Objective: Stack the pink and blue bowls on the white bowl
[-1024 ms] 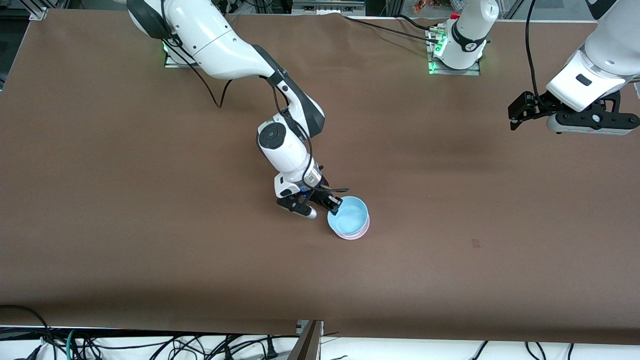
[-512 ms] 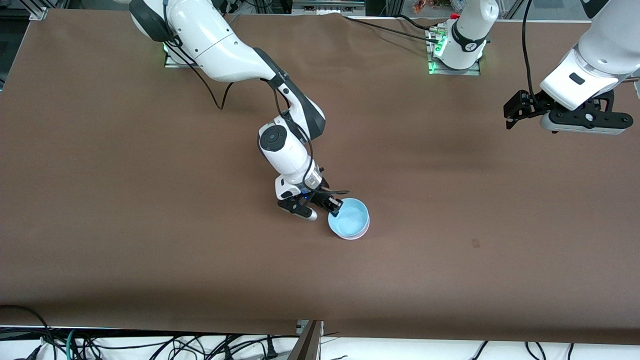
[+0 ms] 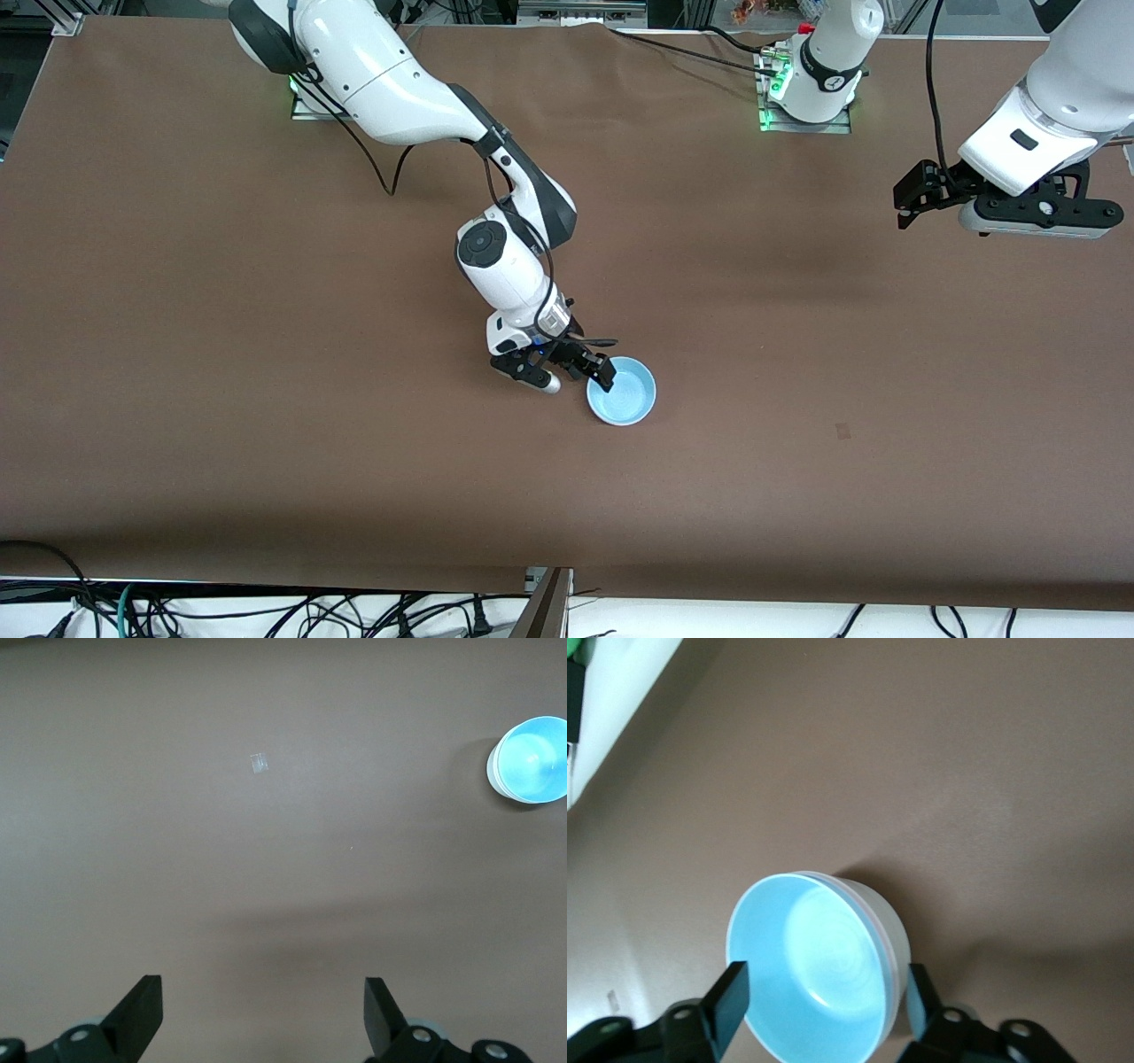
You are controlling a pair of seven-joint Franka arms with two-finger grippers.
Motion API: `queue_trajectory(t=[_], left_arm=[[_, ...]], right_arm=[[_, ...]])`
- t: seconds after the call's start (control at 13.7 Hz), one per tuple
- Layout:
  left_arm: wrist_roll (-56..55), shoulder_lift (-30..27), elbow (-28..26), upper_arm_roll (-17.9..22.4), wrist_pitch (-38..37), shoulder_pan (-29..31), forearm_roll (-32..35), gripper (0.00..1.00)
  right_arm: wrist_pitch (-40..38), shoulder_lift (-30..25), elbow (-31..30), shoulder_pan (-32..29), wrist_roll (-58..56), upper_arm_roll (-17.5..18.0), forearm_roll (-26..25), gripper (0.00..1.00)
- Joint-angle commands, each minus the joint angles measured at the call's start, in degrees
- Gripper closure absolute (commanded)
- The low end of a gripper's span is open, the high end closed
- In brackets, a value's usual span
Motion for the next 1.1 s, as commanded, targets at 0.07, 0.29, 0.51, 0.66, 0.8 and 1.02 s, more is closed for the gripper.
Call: queue_trajectory(t=[0.07,0.29,0.51,0.66,0.8,1.02], left_arm=[[1.35,0.78,1.86,0.02,-1.53,0.41,-0.82,0.00],[1.35,0.78,1.77,0.02,-1.61,0.41,-0.82,0.00],[2.49,0.86,1.68,0.28,-1.70,0.94,-0.90,0.00],[2.49,0.86,1.77,0.37,-2.14,1.03,-0.90,0.00],[2.49,0.86,1.77,0.37,-2.14,0.94,-0.90,0.00],[2.58,0.86,1.77,0.37,-2.14,0.94,-0.90,0.00]], right_arm=[[-2.85,-3.46,1.30,-0.40,1.78,-1.80,-0.31,0.02],[-13.63,-9.87,0.59,-1.20,1.69,-4.08,-0.22,0.01],[-29.46,-17.17,0.51,-1.64,-4.43,-7.96,0.12,0.01],[-38.33,-21.30,0.42,-3.82,-9.89,-8.66,0.30,0.01],[-47.03,-25.52,0.33,-5.15,-13.86,-9.36,0.22,0.01],[-61.18,-31.67,0.24,-5.51,-22.28,-14.27,0.39,0.01]])
